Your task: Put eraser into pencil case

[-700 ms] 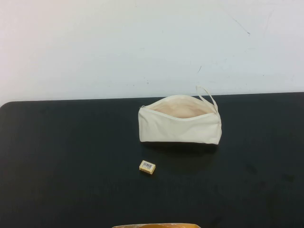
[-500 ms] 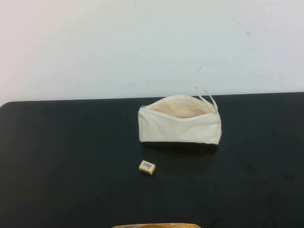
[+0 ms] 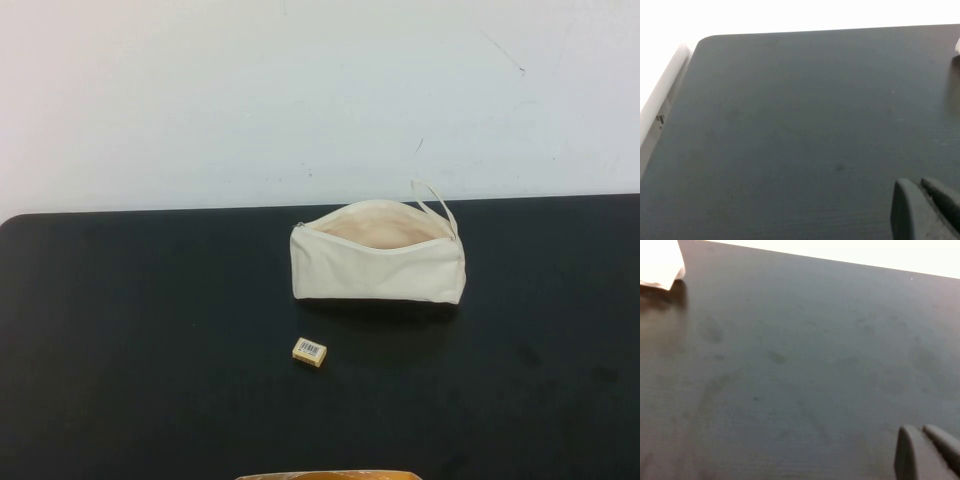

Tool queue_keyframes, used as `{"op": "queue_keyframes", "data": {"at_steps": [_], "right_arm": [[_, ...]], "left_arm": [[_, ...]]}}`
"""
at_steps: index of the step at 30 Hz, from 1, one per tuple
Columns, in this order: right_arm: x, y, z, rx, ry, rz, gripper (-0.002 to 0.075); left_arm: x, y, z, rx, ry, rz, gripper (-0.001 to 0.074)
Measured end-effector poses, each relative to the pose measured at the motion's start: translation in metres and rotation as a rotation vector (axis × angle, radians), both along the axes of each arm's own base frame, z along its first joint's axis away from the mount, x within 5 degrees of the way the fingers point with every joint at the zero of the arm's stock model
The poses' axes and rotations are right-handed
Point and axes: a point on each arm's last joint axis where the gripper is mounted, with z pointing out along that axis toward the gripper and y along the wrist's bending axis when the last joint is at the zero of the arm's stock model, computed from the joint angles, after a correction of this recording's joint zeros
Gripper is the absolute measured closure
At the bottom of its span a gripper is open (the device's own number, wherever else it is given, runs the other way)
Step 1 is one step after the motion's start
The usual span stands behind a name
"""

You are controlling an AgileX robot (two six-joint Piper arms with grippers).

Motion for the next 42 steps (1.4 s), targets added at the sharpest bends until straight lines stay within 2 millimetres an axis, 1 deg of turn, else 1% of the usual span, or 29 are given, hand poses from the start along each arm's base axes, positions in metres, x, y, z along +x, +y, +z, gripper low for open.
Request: {"op": "queue_keyframes", "data": {"at_steps": [31, 34, 37, 42], "right_arm": [[0.000, 0.000, 0.000, 0.000, 0.000, -0.004, 0.0727], [0.000, 0.000, 0.000, 0.000, 0.000, -0.004, 0.0727], [0.000, 0.000, 0.000, 0.000, 0.000, -0.004, 0.0727], [0.000, 0.000, 0.000, 0.000, 0.000, -0.004, 0.0727]], "left_arm": [[0.000, 0.000, 0.000, 0.008, 0.000, -0.001, 0.0736], [0.001, 0.000, 0.001, 0.013, -0.022, 0.001, 0.0736], [0.003, 0.001, 0.008, 0.010, -0.106, 0.009, 0.0736], [0.003, 0.003, 0.040, -0.002, -0.456, 0.038, 0.0736]]}}
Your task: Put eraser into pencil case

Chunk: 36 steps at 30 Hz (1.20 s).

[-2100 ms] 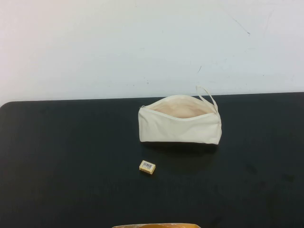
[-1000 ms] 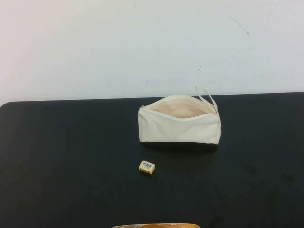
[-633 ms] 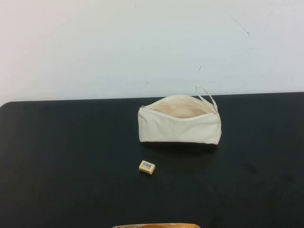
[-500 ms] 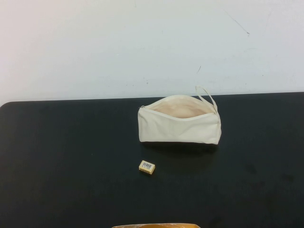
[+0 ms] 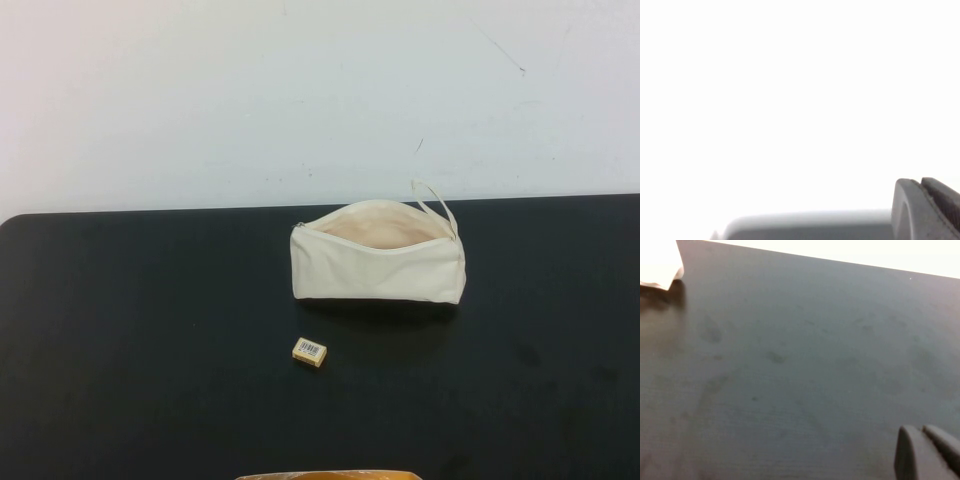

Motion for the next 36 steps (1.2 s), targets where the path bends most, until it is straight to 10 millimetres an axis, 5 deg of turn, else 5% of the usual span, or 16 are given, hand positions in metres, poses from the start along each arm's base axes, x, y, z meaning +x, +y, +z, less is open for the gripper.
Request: {"op": "queue_keyframes", "data": {"at_steps": [7, 15, 18, 28, 32, 36], "right_arm": [[0.000, 0.000, 0.000, 0.000, 0.000, 0.000, 0.0727], [0.000, 0.000, 0.000, 0.000, 0.000, 0.000, 0.0727], [0.000, 0.000, 0.000, 0.000, 0.000, 0.000, 0.0727], [0.000, 0.000, 0.000, 0.000, 0.000, 0.000, 0.0727], [0.000, 0.000, 0.000, 0.000, 0.000, 0.000, 0.0727], [0.000, 0.000, 0.000, 0.000, 0.000, 0.000, 0.0727]], "left_arm": [[-0.013, 0.003, 0.034, -0.013, -0.399, 0.030, 0.0736], [-0.018, 0.004, 0.041, -0.056, -0.503, 0.026, 0.0736], [-0.016, 0.004, 0.044, -0.093, -0.424, 0.007, 0.0736], [-0.031, -0.001, 0.152, -0.121, -0.122, -0.054, 0.0736], [-0.008, -0.004, 0.158, -0.113, 0.103, -0.056, 0.0736], [0.023, -0.006, 0.131, -0.117, 0.359, -0.054, 0.0736]]}}
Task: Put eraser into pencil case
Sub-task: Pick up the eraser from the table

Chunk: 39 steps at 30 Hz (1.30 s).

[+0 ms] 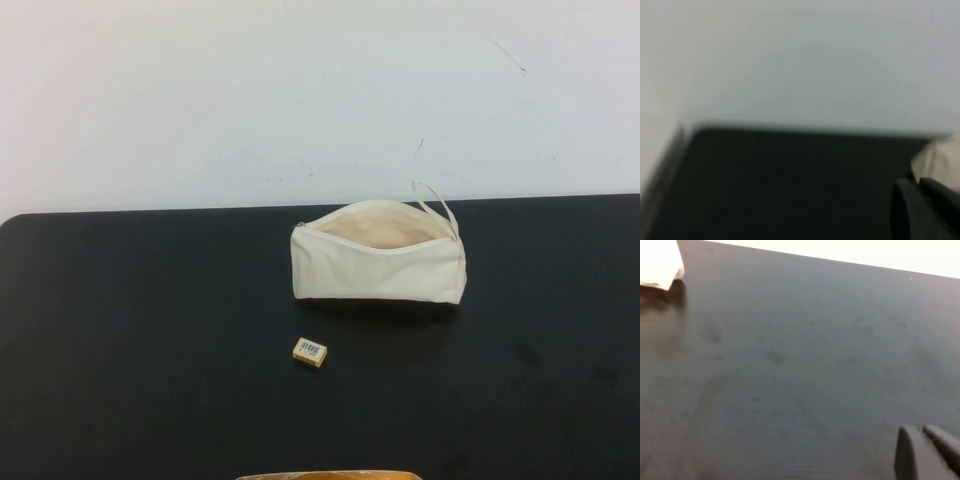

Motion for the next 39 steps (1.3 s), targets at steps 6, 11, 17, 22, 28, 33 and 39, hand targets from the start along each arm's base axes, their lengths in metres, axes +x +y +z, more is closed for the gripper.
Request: {"op": "queue_keyframes", "data": {"at_steps": [6, 11, 17, 22, 28, 33, 39], "right_arm": [[0.000, 0.000, 0.000, 0.000, 0.000, 0.000, 0.0727], [0.000, 0.000, 0.000, 0.000, 0.000, 0.000, 0.0727], [0.000, 0.000, 0.000, 0.000, 0.000, 0.000, 0.0727], [0.000, 0.000, 0.000, 0.000, 0.000, 0.000, 0.0727], [0.000, 0.000, 0.000, 0.000, 0.000, 0.000, 0.0727], [0.000, 0.000, 0.000, 0.000, 0.000, 0.000, 0.0727], [0.000, 0.000, 0.000, 0.000, 0.000, 0.000, 0.0727]], "left_arm": [[0.040, -0.011, -0.042, -0.111, 0.391, -0.069, 0.0736], [0.074, -0.024, -0.054, -0.118, 0.562, -0.210, 0.0736], [0.134, -0.040, -0.063, -0.123, 0.688, -0.383, 0.0736], [0.183, -0.067, -0.074, -0.017, 0.741, -0.449, 0.0736], [0.215, -0.127, -0.098, 0.187, 0.842, -0.533, 0.0722], [0.229, -0.172, -0.115, 0.325, 0.856, -0.598, 0.0502], [0.248, -0.191, -0.136, 0.375, 0.882, -0.619, 0.0232]]}}
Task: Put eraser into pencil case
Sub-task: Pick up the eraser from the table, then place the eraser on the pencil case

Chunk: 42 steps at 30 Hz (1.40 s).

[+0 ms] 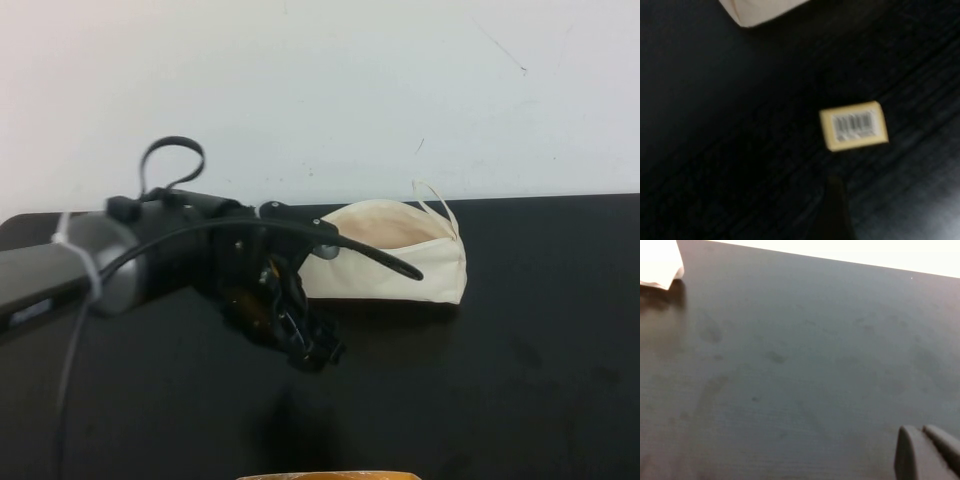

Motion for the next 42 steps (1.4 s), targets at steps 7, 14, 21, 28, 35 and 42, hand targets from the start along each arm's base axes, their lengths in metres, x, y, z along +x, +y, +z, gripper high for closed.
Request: {"op": "queue_keyframes", "data": {"at_steps": [7, 14, 21, 28, 35, 42], "right_arm": [[0.000, 0.000, 0.000, 0.000, 0.000, 0.000, 0.0727], [0.000, 0.000, 0.000, 0.000, 0.000, 0.000, 0.0727], [0.000, 0.000, 0.000, 0.000, 0.000, 0.000, 0.0727], [0.000, 0.000, 0.000, 0.000, 0.000, 0.000, 0.0727], [0.000, 0.000, 0.000, 0.000, 0.000, 0.000, 0.0727], [0.000, 0.000, 0.000, 0.000, 0.000, 0.000, 0.0727]], "left_arm": [[0.026, -0.012, -0.025, 0.049, 0.004, -0.024, 0.0218], [0.037, -0.018, -0.053, 0.087, 0.062, -0.033, 0.0258], [0.038, -0.019, -0.054, 0.091, 0.061, -0.035, 0.0449], [0.036, -0.020, -0.042, 0.107, 0.137, -0.040, 0.0449], [0.041, -0.037, 0.040, -0.043, 0.117, -0.106, 0.0449], [0.068, -0.052, 0.102, -0.232, -0.277, -0.123, 0.0449]]}}
